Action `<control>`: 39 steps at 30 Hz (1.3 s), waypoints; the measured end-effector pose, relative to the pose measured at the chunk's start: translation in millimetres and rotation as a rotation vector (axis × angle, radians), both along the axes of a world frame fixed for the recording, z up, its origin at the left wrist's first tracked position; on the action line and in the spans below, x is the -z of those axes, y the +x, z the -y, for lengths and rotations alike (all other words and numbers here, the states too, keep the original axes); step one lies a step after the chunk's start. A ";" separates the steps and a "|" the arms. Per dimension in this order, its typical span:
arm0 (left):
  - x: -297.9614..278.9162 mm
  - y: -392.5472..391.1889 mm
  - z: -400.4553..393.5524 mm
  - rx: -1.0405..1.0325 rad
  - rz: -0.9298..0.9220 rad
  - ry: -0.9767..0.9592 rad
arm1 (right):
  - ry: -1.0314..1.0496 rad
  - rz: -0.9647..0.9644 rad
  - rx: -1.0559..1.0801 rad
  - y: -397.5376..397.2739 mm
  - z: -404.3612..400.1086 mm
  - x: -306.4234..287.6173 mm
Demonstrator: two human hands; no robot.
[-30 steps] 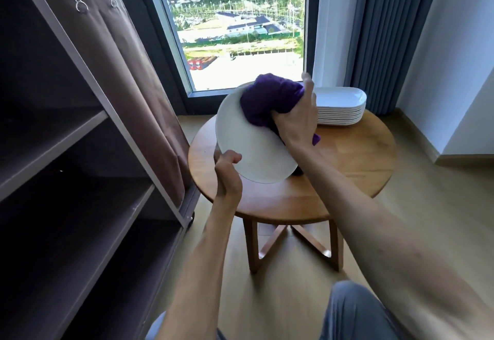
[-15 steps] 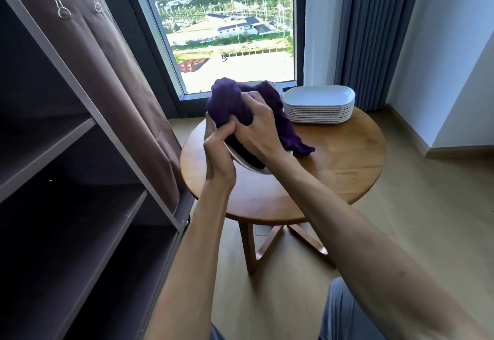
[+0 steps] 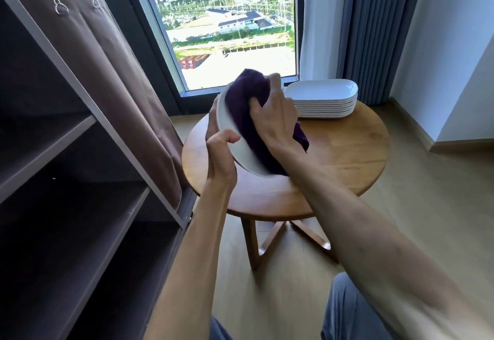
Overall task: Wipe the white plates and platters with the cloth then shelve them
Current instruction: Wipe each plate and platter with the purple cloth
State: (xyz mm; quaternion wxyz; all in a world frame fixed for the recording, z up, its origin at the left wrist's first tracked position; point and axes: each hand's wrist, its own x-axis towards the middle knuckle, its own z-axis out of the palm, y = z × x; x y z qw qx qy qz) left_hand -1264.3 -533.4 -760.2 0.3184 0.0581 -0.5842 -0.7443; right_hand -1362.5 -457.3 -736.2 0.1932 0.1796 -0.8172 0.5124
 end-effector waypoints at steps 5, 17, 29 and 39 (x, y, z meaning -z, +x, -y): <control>-28.5 -17.1 5.4 -0.026 -0.026 0.088 | -0.129 -0.196 -0.339 25.9 9.6 -8.9; -18.0 -7.3 12.7 -0.024 0.016 0.517 | 0.405 0.250 -0.384 14.3 -15.3 -2.6; 16.7 4.3 -10.0 -0.103 0.121 0.310 | 0.214 0.210 0.057 6.4 -4.3 7.4; 12.7 -9.2 -7.9 -0.002 -0.026 0.435 | 0.202 0.253 -0.719 28.1 -22.6 -15.1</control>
